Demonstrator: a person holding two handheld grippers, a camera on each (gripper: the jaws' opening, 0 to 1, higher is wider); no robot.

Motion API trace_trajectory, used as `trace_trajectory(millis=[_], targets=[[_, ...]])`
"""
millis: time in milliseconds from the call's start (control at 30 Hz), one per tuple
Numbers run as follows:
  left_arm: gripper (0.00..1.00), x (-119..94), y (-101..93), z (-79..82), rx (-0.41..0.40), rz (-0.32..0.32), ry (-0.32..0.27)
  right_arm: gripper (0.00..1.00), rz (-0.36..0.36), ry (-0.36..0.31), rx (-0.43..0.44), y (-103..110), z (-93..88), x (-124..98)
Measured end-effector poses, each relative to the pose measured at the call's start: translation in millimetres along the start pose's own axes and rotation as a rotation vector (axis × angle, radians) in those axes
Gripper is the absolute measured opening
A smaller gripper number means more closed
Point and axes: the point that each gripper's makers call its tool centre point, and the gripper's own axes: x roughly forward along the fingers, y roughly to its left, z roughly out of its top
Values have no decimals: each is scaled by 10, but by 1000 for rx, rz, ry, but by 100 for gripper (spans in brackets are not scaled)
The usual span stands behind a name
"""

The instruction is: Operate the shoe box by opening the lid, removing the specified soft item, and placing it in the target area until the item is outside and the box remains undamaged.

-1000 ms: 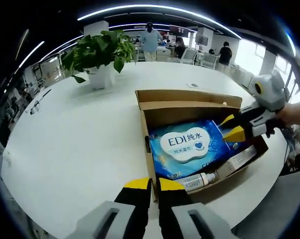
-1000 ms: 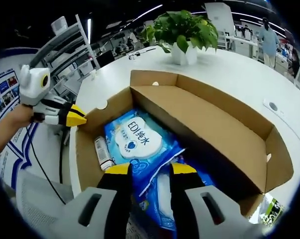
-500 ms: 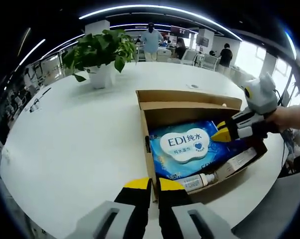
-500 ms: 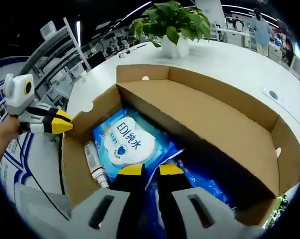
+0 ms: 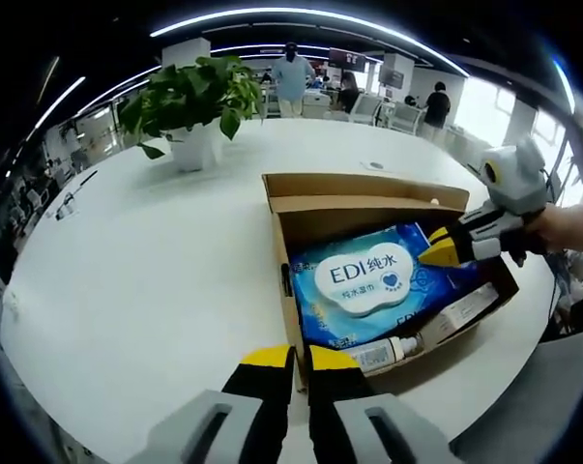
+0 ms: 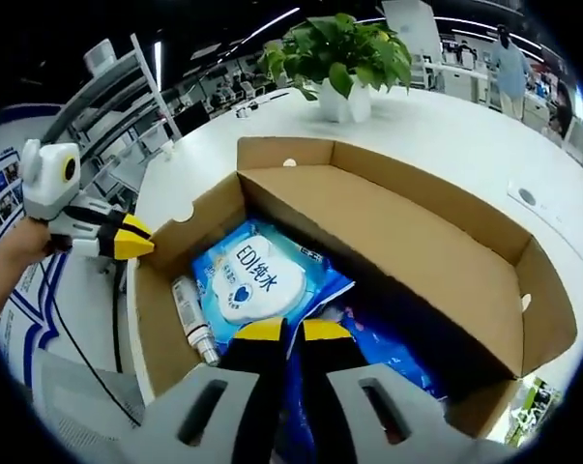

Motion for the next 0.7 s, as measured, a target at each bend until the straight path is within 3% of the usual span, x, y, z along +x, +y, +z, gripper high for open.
trace_trajectory(millis=[700], targets=[[5,18,-10,2,17,-2,39,1,-39,-57,18,-96,-33,-398]])
